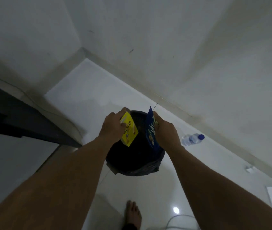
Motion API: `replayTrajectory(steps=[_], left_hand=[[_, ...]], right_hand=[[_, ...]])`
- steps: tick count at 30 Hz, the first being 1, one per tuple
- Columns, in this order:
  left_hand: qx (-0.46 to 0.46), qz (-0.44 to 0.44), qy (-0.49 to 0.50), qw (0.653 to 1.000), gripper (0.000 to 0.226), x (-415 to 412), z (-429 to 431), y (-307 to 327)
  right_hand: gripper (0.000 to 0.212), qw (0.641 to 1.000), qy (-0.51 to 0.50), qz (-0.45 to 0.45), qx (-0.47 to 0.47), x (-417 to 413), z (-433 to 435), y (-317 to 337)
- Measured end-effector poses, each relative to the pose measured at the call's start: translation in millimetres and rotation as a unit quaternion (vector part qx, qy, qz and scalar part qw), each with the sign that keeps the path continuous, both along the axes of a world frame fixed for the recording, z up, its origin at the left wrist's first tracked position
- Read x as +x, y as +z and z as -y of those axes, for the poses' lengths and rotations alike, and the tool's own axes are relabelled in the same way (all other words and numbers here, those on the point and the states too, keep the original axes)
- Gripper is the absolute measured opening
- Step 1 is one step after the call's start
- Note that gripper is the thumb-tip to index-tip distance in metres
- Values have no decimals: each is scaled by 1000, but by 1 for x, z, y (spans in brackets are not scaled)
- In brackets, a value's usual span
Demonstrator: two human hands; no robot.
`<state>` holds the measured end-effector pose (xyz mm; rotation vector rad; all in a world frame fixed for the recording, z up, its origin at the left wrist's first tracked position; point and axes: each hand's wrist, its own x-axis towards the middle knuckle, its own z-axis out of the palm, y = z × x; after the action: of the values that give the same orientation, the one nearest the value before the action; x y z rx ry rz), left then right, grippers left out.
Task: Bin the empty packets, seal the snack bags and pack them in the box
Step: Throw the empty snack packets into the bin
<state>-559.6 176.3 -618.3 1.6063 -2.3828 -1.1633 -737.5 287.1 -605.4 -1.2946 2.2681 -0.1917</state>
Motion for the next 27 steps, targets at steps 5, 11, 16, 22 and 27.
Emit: replayTrajectory(steps=[5, 11, 16, 22, 27], left_hand=[[65, 25, 9, 998, 74, 1, -20, -23], [26, 57, -15, 998, 73, 25, -17, 50], [-55, 67, -19, 996, 71, 62, 6, 166], [-137, 73, 14, 988, 65, 144, 15, 319], [-183, 94, 70, 976, 64, 236, 5, 418]], right_hand=[[52, 999, -22, 26, 14, 6, -8, -27], [45, 998, 37, -9, 51, 14, 2, 43], [51, 993, 99, -62, 7, 33, 28, 161], [67, 981, 158, -108, -41, 90, 54, 310], [68, 966, 205, -132, -85, 161, 70, 412]])
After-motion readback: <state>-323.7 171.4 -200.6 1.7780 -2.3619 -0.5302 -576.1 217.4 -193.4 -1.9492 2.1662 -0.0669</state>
